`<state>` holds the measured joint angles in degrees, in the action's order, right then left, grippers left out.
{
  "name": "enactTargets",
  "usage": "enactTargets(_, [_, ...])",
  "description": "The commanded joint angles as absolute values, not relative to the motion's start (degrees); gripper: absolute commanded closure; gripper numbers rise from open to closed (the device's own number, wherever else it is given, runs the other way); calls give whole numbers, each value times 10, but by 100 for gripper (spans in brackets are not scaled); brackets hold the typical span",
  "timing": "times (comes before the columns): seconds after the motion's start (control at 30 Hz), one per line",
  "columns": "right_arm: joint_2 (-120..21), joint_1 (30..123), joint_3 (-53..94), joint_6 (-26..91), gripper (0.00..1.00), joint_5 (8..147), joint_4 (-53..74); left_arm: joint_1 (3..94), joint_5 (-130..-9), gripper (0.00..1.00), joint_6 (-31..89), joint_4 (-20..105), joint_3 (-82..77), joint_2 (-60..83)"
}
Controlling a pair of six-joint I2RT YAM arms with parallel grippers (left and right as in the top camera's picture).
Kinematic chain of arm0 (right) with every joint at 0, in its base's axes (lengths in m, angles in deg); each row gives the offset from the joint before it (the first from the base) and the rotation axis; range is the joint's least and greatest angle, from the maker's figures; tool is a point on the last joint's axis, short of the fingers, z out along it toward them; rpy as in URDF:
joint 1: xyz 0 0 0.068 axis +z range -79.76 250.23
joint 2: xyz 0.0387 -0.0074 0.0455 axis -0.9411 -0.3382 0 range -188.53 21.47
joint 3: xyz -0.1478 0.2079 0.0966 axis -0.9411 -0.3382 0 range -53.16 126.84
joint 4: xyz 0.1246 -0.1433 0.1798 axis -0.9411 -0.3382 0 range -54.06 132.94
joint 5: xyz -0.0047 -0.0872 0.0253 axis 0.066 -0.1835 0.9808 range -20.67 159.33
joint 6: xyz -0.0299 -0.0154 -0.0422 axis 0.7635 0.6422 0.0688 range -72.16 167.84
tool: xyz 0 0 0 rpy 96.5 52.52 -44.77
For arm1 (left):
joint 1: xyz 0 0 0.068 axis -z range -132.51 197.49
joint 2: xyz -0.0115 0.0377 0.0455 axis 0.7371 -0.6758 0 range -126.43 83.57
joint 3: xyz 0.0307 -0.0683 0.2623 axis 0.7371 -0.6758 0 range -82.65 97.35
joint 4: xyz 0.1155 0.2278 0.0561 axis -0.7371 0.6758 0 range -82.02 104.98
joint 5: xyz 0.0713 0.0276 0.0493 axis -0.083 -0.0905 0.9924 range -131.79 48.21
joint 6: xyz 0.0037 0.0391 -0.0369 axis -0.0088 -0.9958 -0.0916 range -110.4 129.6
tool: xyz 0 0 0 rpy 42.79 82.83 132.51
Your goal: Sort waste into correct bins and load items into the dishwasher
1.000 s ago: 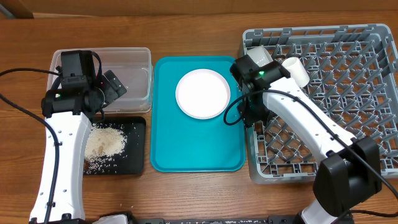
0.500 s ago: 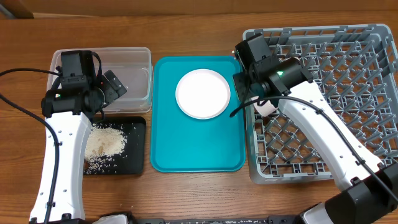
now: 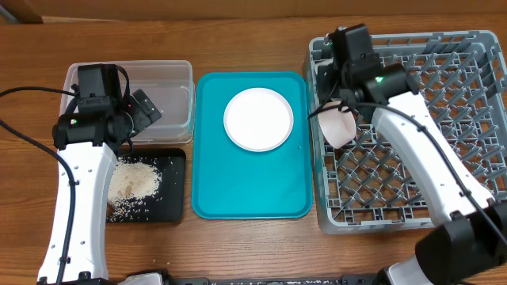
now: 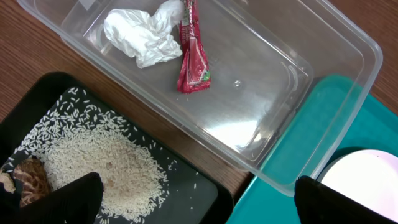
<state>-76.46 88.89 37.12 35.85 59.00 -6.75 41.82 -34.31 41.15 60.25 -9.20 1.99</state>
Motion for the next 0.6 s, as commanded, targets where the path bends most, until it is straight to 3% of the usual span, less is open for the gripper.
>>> enactTargets(0.0, [-795, 853, 379, 349, 96, 589, -31, 418, -344, 0, 420, 601, -84, 23])
enactTargets(0.27, [-835, 791, 379, 293, 96, 590, 18, 418, -344, 0, 420, 601, -84, 23])
enactTargets(0.57, [-858, 789, 366, 293, 96, 603, 12, 418, -344, 0, 420, 601, -84, 23])
